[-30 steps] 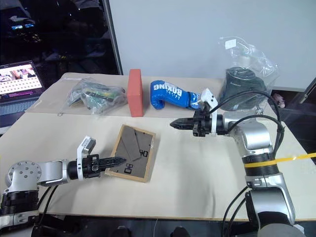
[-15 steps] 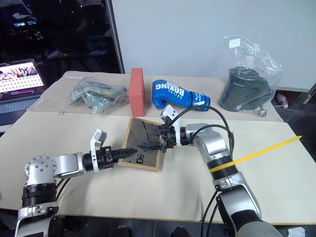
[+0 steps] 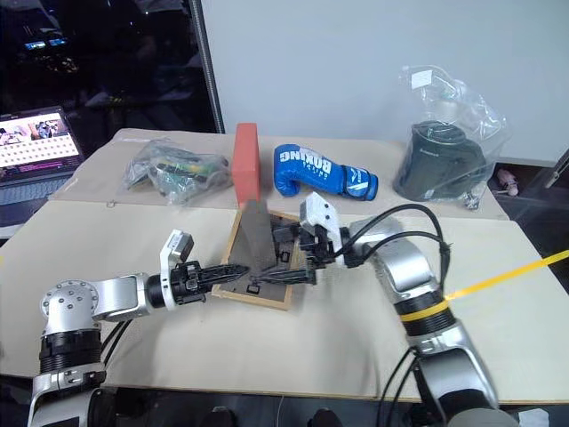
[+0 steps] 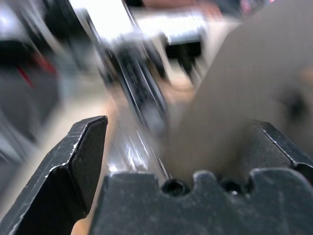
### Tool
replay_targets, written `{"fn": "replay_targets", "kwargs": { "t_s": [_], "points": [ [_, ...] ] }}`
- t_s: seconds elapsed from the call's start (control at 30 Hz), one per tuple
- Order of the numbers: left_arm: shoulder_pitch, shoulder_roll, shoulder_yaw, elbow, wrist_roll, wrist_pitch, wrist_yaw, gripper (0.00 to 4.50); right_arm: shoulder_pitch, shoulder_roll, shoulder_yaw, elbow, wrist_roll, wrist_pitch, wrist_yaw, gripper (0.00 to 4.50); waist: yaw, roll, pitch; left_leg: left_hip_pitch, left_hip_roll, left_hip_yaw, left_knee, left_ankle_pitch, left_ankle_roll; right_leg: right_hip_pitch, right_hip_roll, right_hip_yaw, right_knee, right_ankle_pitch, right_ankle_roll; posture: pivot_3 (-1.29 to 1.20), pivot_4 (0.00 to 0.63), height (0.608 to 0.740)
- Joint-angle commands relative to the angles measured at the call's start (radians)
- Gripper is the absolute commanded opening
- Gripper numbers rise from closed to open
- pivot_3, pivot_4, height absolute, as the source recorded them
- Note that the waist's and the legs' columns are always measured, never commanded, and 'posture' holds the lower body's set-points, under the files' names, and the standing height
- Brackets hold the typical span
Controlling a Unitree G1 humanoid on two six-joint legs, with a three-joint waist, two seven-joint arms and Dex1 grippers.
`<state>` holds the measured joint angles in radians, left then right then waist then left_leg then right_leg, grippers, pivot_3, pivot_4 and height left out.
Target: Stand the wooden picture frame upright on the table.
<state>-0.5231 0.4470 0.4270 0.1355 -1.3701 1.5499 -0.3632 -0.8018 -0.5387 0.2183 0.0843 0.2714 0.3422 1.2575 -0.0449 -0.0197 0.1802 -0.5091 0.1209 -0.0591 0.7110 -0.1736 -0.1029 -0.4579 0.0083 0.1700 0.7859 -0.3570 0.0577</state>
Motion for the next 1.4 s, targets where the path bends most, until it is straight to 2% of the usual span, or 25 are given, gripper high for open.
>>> {"fn": "replay_targets", "kwargs": {
  "t_s": [0.03, 0.23, 0.33, 0.43, 0.53, 0.67, 0.87, 0.9, 0.97, 1.1, 1.13, 1.2, 1.23, 1.3, 1.33, 1.4],
  "points": [
    [0.007, 0.037, 0.046, 0.01, -0.078, 0.007, -0.025, 1.16, 0.029, -0.095, -0.057, -0.012, -0.03, -0.054, 0.003, 4.48, 0.0, 0.0, 0.0, 0.0, 0.0, 0.0, 0.0, 0.0, 0.0, 0.0, 0.0, 0.0, 0.0, 0.0, 0.0, 0.0, 0.15, 0.66],
    [0.002, 0.081, 0.039, 0.062, -0.087, 0.009, -0.031, 1.16, 0.108, -0.203, -0.117, -0.057, -0.078, -0.114, -0.075, 4.48, 0.001, 0.0, 0.0, 0.0, 0.0, 0.0, 0.0, 0.0, 0.0, 0.0, 0.0, 0.0, -0.001, 0.0, 0.0, 0.0, 0.15, 0.66],
    [-0.006, 0.078, 0.029, 0.075, -0.085, 0.008, -0.034, 1.16, 0.155, -0.128, -0.112, 0.014, -0.222, -0.411, -0.287, 4.48, -0.005, 0.0, 0.0, 0.0, 0.0, 0.0, 0.0, 0.0, 0.0, 0.0, 0.0, 0.0, -0.001, -0.002, 0.004, 0.0, 0.15, 0.66],
    [-0.018, 0.061, 0.015, 0.076, -0.082, -0.001, -0.025, 1.16, 0.166, -0.041, -0.081, 0.086, -0.446, -0.727, -0.596, 4.48, -0.009, 0.0, 0.0, 0.001, 0.0, 0.0, 0.0, 0.0, -0.001, 0.0, 0.0, 0.0, 0.001, -0.002, 0.004, 0.0, 0.15, 0.66],
    [-0.033, 0.048, 0.008, 0.085, -0.083, -0.003, -0.008, 1.16, 0.151, 0.001, -0.023, 0.155, -0.64, -0.936, -0.799, 4.48, -0.002, 0.0, 0.0, 0.0, 0.0, 0.0, 0.0, 0.001, -0.002, 0.0, 0.0, 0.0, 0.001, 0.0, 0.0, 0.0, 0.15, 0.66],
    [-0.047, 0.047, 0.002, 0.087, -0.095, 0.006, -0.003, 1.16, 0.095, 0.036, 0.006, 0.237, -0.746, -1.074, -0.958, 4.48, 0.0, 0.0, 0.0, 0.0, 0.0, 0.0, 0.0, 0.001, -0.002, 0.0, 0.0, 0.0, 0.001, 0.001, -0.001, 0.0, 0.15, 0.66],
    [-0.064, 0.054, -0.008, 0.087, -0.103, 0.003, 0.005, 1.16, 0.013, 0.058, 0.041, 0.35, -0.833, -1.198, -1.085, 4.48, 0.001, 0.0, 0.0, -0.001, 0.0, 0.0, 0.003, 0.002, -0.002, 0.0, 0.0, 0.0, 0.003, 0.001, -0.001, 0.0, 0.15, 0.66],
    [-0.062, 0.052, -0.013, 0.083, -0.105, 0.004, 0.006, 1.16, 0.004, 0.063, 0.049, 0.367, -0.844, -1.215, -1.103, 3.97, 0.001, 0.0, 0.0, -0.001, 0.0, 0.0, 0.003, 0.002, -0.002, 0.0, 0.0, 0.0, 0.003, 0.001, -0.001, 0.0, 0.15, 0.66],
    [-0.061, 0.049, -0.017, 0.081, -0.108, 0.004, 0.005, 1.16, -0.006, 0.066, 0.058, 0.391, -0.858, -1.237, -1.126, 3.55, 0.0, 0.0, 0.0, -0.001, 0.0, -0.001, 0.003, 0.002, -0.002, 0.0, 0.0, 0.0, 0.003, 0.001, -0.001, 0.0, 0.15, 0.66],
    [-0.034, 0.057, -0.041, 0.024, -0.063, -0.017, -0.002, 1.16, -0.013, 0.073, 0.068, 0.429, -0.855, -1.263, -1.146, 2.13, 0.0, 0.0, 0.0, -0.001, 0.0, -0.001, 0.004, 0.002, -0.002, 0.0, 0.0, 0.0, 0.004, 0.001, -0.001, 0.0, 0.15, 0.66],
    [-0.027, 0.06, -0.044, 0.012, -0.054, -0.024, -0.004, 1.16, -0.014, 0.073, 0.068, 0.434, -0.85, -1.268, -1.147, 2.02, 0.0, 0.0, 0.0, -0.001, 0.0, -0.001, 0.004, 0.002, -0.002, 0.0, 0.0, 0.0, 0.004, 0.001, -0.001, 0.0, 0.15, 0.66],
    [-0.011, 0.092, -0.063, 0.0, -0.01, -0.036, -0.02, 2.18, -0.012, 0.072, 0.061, 0.439, -0.833, -1.271, -1.144, 1.95, -0.001, -0.001, 0.0, -0.001, 0.0, -0.001, 0.004, 0.002, -0.002, 0.0, 0.0, 0.0, 0.005, 0.001, -0.001, 0.0, 0.15, 0.66],
    [-0.003, 0.113, -0.065, 0.002, 0.014, -0.054, -0.04, 2.49, -0.011, 0.075, 0.052, 0.449, -0.806, -1.265, -1.135, 1.87, -0.002, -0.001, 0.0, -0.001, 0.0, -0.001, 0.005, 0.002, -0.002, -0.001, 0.0, 0.0, 0.006, 0.001, -0.001, 0.0, 0.15, 0.66],
    [0.005, 0.14, -0.066, 0.007, 0.043, -0.082, -0.077, 3.28, -0.011, 0.078, 0.041, 0.463, -0.776, -1.261, -1.124, 1.43, -0.006, -0.001, 0.001, -0.001, 0.0, -0.001, 0.007, 0.002, -0.002, -0.001, 0.0, 0.0, 0.01, 0.0, -0.001, 0.0, 0.15, 0.66],
    [0.006, 0.147, -0.067, 0.01, 0.05, -0.091, -0.093, 3.69, -0.012, 0.077, 0.039, 0.468, -0.77, -1.263, -1.12, 1.35, -0.007, -0.001, 0.001, -0.001, 0.0, -0.001, 0.007, 0.002, -0.002, -0.001, 0.0, 0.0, 0.011, 0.0, -0.001, 0.0, 0.15, 0.66],
    [0.031, 0.222, -0.07, -0.041, 0.124, -0.18, -0.184, 4.47, -0.019, 0.07, 0.027, 0.481, -0.713, -1.253, -1.081, 1.34, -0.009, -0.002, 0.001, -0.001, 0.0, -0.001, 0.01, 0.001, -0.002, -0.001, 0.0, 0.0, 0.013, 0.0, -0.001, 0.0, 0.15, 0.66]
  ]
}}
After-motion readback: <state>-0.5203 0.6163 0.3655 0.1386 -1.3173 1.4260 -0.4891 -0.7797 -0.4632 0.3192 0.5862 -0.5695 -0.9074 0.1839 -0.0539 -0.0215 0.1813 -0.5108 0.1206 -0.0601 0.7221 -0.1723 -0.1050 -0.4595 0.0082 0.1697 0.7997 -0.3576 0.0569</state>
